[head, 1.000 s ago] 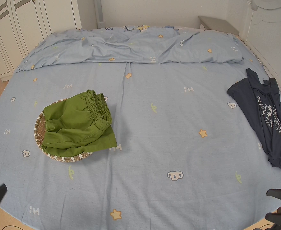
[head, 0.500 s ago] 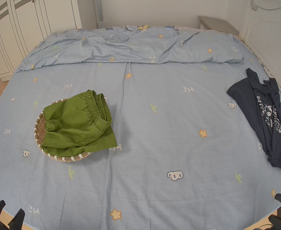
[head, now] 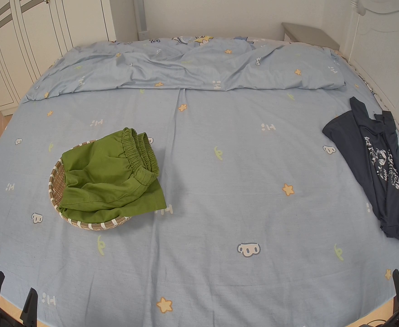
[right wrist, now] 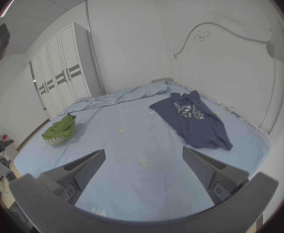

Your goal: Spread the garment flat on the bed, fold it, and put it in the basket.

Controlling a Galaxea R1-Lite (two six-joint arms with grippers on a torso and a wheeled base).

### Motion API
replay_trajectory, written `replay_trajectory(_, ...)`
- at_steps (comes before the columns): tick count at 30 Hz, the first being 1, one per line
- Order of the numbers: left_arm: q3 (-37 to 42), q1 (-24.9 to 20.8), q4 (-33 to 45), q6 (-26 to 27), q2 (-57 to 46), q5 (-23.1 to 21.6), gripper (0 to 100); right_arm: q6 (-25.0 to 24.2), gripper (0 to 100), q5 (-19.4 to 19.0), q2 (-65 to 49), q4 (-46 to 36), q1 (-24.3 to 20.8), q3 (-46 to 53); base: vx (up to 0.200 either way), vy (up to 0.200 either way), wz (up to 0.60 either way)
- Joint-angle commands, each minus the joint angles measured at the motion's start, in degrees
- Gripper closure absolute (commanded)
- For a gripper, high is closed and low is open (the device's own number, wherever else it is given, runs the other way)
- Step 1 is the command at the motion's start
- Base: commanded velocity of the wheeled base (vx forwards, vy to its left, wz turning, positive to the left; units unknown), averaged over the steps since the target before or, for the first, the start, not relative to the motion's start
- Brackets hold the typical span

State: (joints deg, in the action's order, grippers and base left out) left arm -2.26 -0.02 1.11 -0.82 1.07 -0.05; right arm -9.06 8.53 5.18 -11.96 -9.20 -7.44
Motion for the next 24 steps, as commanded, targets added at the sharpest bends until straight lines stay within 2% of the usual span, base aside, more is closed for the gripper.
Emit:
replay_trajectory(1, 2.26, -0.06, -1.29, 0.20, -1.07, 0.58, 0, 2.38, 0, 0.34, -0.17, 1.76, 10.17, 1.46, 0.000, 0.000, 0.00)
replay_trajectory(2, 2.26, -0.06, -1.29, 0.29, -1.07, 0.66, 0, 2.73, 0, -0.10, -0.17, 1.76, 11.93, 1.46, 0.000, 0.000, 0.00)
replay_trajectory(3, 2.26, 0.02, -1.29, 0.20, -1.07, 0.75, 0, 4.22, 0, -2.64, 0.09, 2.20, 15.97, 1.64, 0.000, 0.000, 0.00)
replay_trajectory(4, 2.26, 0.02, -1.29, 0.20, -1.07, 0.75, 0, 5.01, 0, -3.96, 0.09, 2.47, 16.76, 1.99, 0.000, 0.000, 0.00)
replay_trajectory(6, 2.26, 0.02, -1.29, 0.20, -1.07, 0.75, 0, 6.25, 0, -5.81, 0.09, 4.14, 16.67, 3.31, 0.000, 0.000, 0.00)
replay_trajectory(11, 2.26, 0.02, -1.29, 0.20, -1.07, 0.75, 0, 6.68, 0, -6.34, 0.00, 10.99, 16.85, 6.21, 0.000, 0.000, 0.00)
replay_trajectory(15, 2.26, 0.02, -1.29, 0.20, -1.07, 0.75, 0, 9.50, 0, -7.83, 0.27, 11.26, 16.15, 6.73, 0.000, 0.000, 0.00)
replay_trajectory(16, 2.26, 0.02, -1.29, 0.20, -1.07, 0.75, 0, 10.46, 0, -10.03, 0.09, 10.55, 13.25, 6.91, 0.000, 0.000, 0.00)
replay_trajectory(17, 2.26, 0.02, -1.29, 0.20, -1.07, 0.75, 0, 10.46, 0, -10.29, -0.26, 10.38, 9.12, 6.82, 0.000, 0.000, 0.00)
replay_trajectory(18, 2.26, 0.02, -1.29, 0.20, -1.07, 0.75, 0, 10.38, 0, -10.29, -0.35, 10.38, 8.68, 6.82, 0.000, 0.000, 0.00)
replay_trajectory(19, 2.26, 0.02, -1.29, 0.20, -1.07, 0.75, 0, 10.20, 0, -10.12, -0.43, 10.73, 5.86, 7.00, 0.000, 0.000, 0.00)
replay_trajectory(22, 2.26, 0.02, -1.29, 0.20, -1.07, 0.75, 0, 9.94, 0, -10.03, -2.10, 10.64, 9.56, 7.00, 0.000, 0.000, 0.00)
replay_trajectory(24, 2.26, 0.02, -1.29, 0.20, -1.07, 0.75, 0, 9.50, 0, -9.94, -4.83, 11.26, 9.73, 7.35, 0.000, 0.000, 0.00)
